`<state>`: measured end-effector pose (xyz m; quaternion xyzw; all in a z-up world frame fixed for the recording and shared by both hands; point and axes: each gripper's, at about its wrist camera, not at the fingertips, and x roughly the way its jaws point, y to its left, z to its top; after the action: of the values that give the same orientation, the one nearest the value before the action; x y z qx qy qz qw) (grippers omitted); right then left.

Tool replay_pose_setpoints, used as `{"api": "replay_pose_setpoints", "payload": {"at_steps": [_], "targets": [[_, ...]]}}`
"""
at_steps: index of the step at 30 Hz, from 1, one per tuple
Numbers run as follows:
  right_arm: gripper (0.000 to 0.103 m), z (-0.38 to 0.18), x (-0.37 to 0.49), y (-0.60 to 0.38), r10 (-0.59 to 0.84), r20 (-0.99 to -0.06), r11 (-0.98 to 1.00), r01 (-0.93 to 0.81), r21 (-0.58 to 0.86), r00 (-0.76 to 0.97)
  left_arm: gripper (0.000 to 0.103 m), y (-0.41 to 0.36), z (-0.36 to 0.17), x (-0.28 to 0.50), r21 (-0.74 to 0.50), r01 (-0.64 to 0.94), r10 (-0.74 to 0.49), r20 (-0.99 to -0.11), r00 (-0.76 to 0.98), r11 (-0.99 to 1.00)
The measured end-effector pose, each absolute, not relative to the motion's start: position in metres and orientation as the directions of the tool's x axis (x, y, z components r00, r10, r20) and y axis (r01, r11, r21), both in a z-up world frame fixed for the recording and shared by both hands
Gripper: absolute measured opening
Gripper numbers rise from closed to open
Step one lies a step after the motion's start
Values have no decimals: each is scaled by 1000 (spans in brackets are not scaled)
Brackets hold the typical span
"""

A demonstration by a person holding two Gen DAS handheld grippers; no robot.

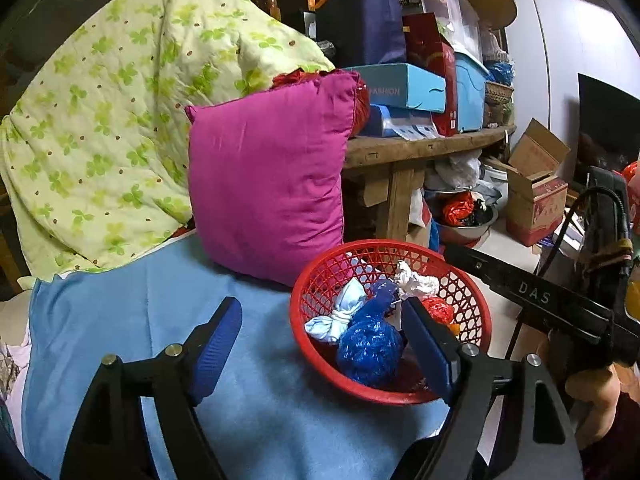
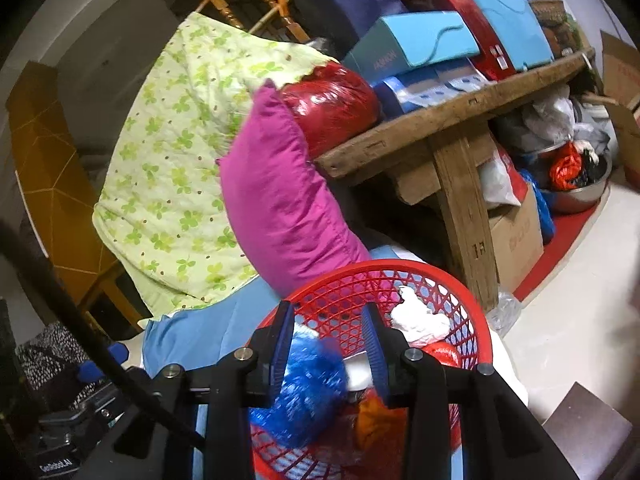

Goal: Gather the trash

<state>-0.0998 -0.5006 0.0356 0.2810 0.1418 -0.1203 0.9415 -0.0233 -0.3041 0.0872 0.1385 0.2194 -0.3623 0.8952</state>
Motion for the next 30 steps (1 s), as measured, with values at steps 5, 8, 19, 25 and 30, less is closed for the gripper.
{"api": "replay_pose_setpoints", "payload": {"at_steps": [5,8,19,25,30], "targets": [[55,46,-118,-483,-174,-319,823,315,472,932,87,-292,91,-35,94,704,-589,-476,653,704],[70,53,-133,-471,-218,-295,834,335,439,930,88,-283,93,-41,96,693,-584,-465,666,714],[70,78,-180,-440,-321,-299,860,409,306,899,95,-244,103,-59,129,597,-506,-410,759,792],[70,85,-197,-416,-328,-333,874,418,249,884,96,-219,110,-70,144,549,-461,-394,795,823],[70,92,-210,-387,-330,-340,896,406,180,880,96,-200,116,-82,156,516,-431,-379,819,842]]}}
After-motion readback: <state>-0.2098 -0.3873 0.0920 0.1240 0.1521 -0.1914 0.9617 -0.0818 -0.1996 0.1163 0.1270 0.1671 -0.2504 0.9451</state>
